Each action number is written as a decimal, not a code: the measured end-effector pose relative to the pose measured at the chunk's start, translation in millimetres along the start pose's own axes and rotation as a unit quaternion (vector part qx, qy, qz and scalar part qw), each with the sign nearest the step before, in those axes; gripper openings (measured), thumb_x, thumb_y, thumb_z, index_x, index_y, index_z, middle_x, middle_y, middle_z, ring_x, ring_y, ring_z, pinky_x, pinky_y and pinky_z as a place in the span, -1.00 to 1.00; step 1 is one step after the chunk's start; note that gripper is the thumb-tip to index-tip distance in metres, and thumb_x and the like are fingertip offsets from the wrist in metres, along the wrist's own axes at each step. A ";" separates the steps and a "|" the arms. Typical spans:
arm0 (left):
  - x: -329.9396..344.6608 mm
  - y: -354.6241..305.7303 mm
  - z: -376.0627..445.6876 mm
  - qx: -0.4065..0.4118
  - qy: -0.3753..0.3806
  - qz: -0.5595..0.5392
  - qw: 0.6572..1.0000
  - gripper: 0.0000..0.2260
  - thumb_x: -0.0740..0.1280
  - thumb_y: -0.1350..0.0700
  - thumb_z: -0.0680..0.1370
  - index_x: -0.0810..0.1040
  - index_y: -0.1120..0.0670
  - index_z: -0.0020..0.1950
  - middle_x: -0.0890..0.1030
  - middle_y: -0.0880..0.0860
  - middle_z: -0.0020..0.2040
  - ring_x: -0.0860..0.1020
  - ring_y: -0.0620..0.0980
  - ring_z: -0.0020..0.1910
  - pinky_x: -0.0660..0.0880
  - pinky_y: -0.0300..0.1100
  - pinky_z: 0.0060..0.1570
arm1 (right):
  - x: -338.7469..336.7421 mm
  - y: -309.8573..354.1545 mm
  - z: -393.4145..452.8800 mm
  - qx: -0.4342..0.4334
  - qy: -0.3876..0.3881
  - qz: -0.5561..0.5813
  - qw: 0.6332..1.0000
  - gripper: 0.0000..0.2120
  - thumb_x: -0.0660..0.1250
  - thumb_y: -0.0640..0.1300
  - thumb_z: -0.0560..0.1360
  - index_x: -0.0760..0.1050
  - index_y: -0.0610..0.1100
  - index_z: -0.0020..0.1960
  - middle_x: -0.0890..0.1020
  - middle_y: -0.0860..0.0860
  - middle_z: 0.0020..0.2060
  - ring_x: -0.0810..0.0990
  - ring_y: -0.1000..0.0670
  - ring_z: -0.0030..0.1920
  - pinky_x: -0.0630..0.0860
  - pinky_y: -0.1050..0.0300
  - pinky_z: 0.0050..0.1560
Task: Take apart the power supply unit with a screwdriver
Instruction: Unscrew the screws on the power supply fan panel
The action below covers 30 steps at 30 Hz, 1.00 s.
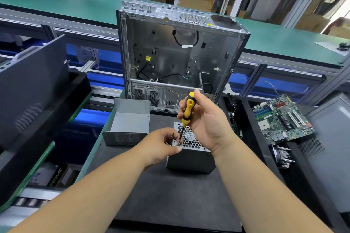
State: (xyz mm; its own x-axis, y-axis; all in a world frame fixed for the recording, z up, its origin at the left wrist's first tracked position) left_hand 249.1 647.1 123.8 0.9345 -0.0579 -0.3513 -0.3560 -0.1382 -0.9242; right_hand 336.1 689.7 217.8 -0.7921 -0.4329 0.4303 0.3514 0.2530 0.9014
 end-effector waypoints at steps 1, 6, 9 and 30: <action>-0.1 -0.3 0.0 -0.001 0.000 0.002 1.000 -0.90 0.49 0.14 0.46 0.62 0.04 -0.07 0.46 -0.06 -0.29 0.38 -0.08 -0.29 0.39 -0.21 -0.16 | -0.4 -0.6 0.5 0.004 -0.001 0.004 1.000 -0.69 0.32 0.07 0.48 0.46 -0.20 -0.09 0.57 -0.09 -0.26 0.52 -0.06 -0.27 0.51 0.05 -0.10; 0.0 0.5 -0.8 -0.011 0.004 -0.005 1.000 -0.91 0.49 0.14 0.46 0.62 0.02 -0.09 0.46 -0.06 -0.29 0.39 -0.07 -0.28 0.41 -0.19 -0.15 | -0.2 -2.8 1.4 0.019 -0.012 0.030 0.999 -0.67 0.27 0.06 0.56 0.58 -0.19 -0.16 0.56 -0.09 -0.28 0.53 -0.05 -0.27 0.52 0.07 -0.12; -0.7 0.0 -1.0 -0.017 0.002 -0.004 1.000 -0.91 0.50 0.14 0.45 0.62 0.03 -0.09 0.46 -0.06 -0.30 0.38 -0.07 -0.29 0.40 -0.21 -0.19 | 2.3 -4.6 1.2 0.027 -0.012 0.015 0.999 -0.59 0.15 0.07 0.64 0.55 -0.21 -0.15 0.53 -0.06 -0.31 0.48 -0.02 -0.29 0.48 0.10 -0.13; -4.6 -3.1 -1.8 -0.055 -0.020 0.021 0.998 -0.88 0.51 0.14 0.45 0.61 -0.02 -0.24 0.48 -0.11 -0.37 0.40 -0.08 -0.34 0.34 -0.24 -0.26 | 0.8 16.9 -7.9 -0.047 0.033 -0.008 0.998 -0.91 0.32 -0.17 0.44 0.42 -0.11 -0.09 0.47 -0.02 -0.25 0.40 0.02 -0.31 0.35 0.14 -0.17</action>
State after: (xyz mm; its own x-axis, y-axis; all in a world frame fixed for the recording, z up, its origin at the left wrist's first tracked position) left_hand 245.9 646.0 128.6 0.9171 -0.0271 -0.3977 -0.3919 -0.2444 -0.8869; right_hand 345.4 686.7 233.8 -0.7652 -0.4926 0.4145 0.3859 0.1644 0.9078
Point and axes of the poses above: each hand's wrist, its own z-axis towards the middle knuckle, its own x-axis out of the palm, y = z × x, the point moved 10 cm from there along z, towards the middle knuckle
